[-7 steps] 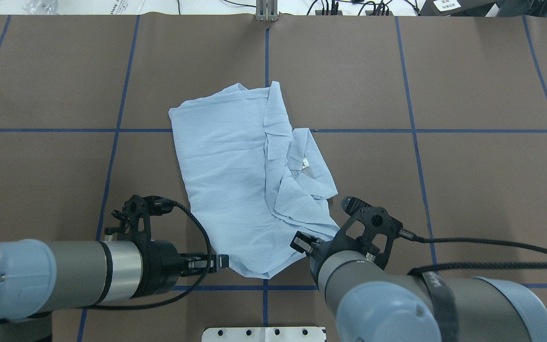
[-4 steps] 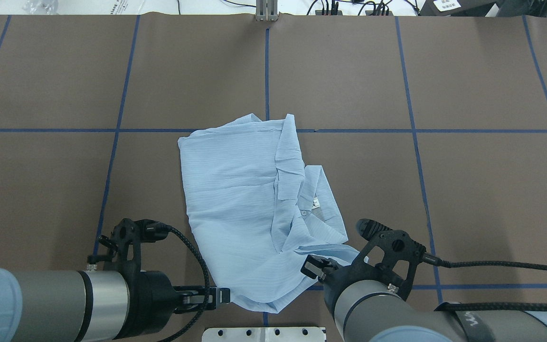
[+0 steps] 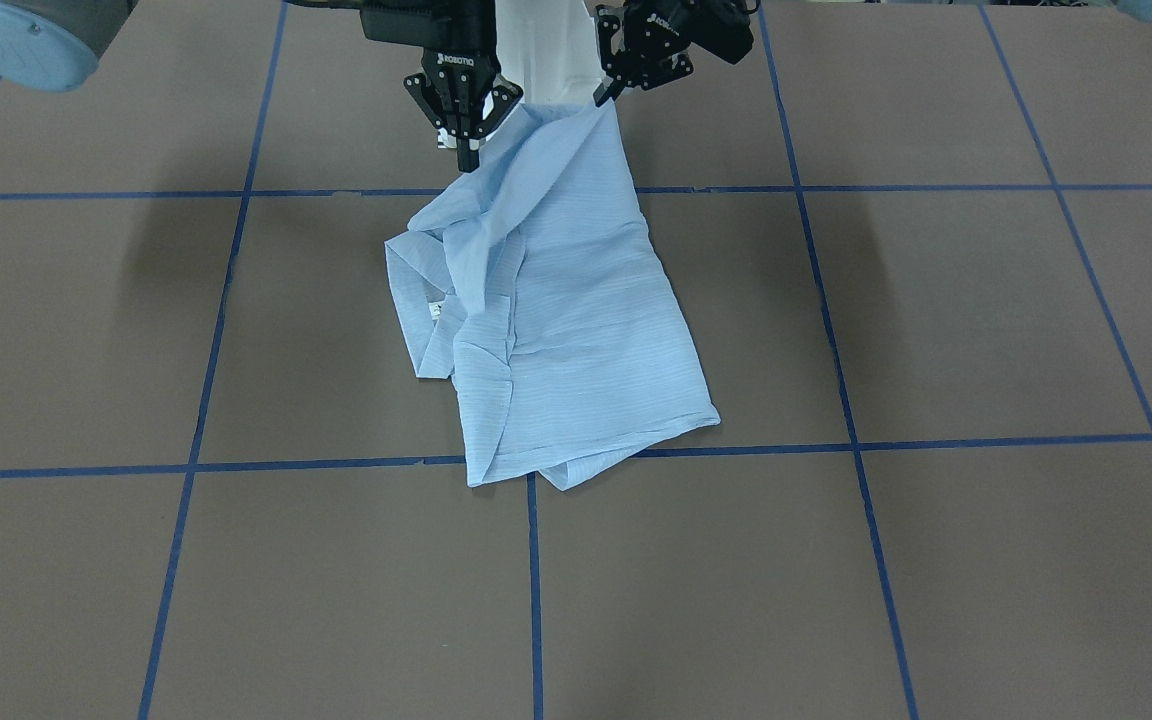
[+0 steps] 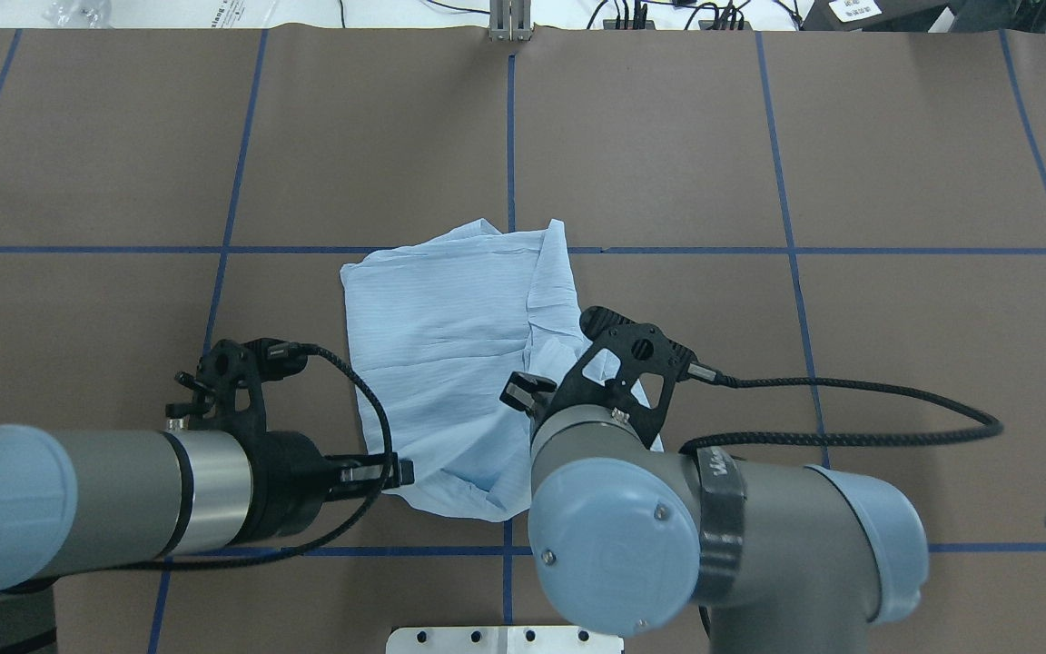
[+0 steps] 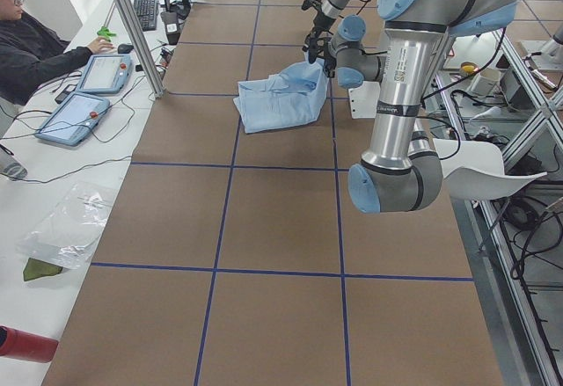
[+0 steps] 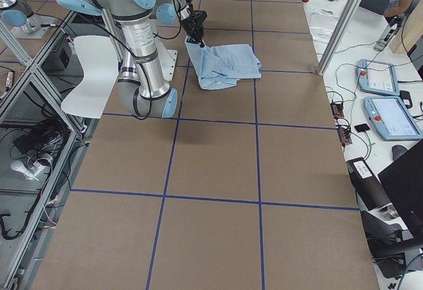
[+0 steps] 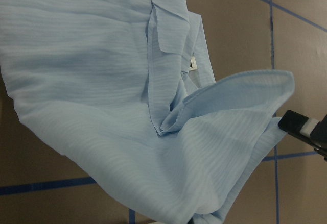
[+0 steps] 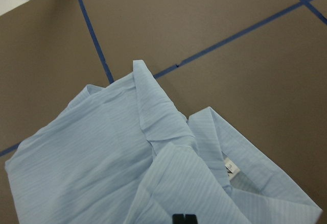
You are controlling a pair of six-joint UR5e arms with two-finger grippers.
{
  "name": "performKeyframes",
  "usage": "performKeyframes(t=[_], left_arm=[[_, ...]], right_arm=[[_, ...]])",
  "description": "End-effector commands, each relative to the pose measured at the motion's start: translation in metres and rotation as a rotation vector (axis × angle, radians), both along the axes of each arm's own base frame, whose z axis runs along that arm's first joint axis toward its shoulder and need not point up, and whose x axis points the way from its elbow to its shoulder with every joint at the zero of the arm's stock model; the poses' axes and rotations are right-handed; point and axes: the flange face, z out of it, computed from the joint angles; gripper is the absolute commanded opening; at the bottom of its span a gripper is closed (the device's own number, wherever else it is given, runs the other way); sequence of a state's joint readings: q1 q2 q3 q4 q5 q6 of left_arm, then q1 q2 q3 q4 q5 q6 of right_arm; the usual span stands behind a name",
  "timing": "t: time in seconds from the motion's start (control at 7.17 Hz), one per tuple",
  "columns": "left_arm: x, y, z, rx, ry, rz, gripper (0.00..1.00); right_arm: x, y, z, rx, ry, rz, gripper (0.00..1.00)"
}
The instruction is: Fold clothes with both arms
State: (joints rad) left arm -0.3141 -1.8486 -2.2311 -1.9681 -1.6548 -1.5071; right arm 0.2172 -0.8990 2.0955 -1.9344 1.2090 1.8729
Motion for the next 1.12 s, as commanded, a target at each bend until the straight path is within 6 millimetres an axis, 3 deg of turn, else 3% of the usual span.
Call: performKeyframes(t=[0.0, 0.14, 0.42, 0.7, 0.98], left_arm=[[0.003, -0.068, 0.004, 0.064, -0.094, -0.099, 0.0], [0.003, -0.095, 0.011, 0.05, -0.132, -0.14, 0.0], [0.011, -0.16, 0.033, 0.098, -0.239, -0.196, 0.0], [0.057, -0.22, 0.055, 0.066, -0.335, -0.224, 0.0], [0.059, -0.252, 0.084, 0.096, -0.415, -0.221, 0.0]], right_arm=[[-0.011, -0.058, 0.002, 0.066, 0.013, 0.034, 0.0], [-0.017, -0.079, 0.003, 0.077, 0.014, 0.055, 0.0], [-0.051, -0.131, 0.004, 0.093, 0.053, 0.085, 0.0], [-0.082, -0.184, 0.018, 0.103, 0.1, 0.112, 0.0], [-0.106, -0.223, 0.046, 0.12, 0.127, 0.107, 0.0]])
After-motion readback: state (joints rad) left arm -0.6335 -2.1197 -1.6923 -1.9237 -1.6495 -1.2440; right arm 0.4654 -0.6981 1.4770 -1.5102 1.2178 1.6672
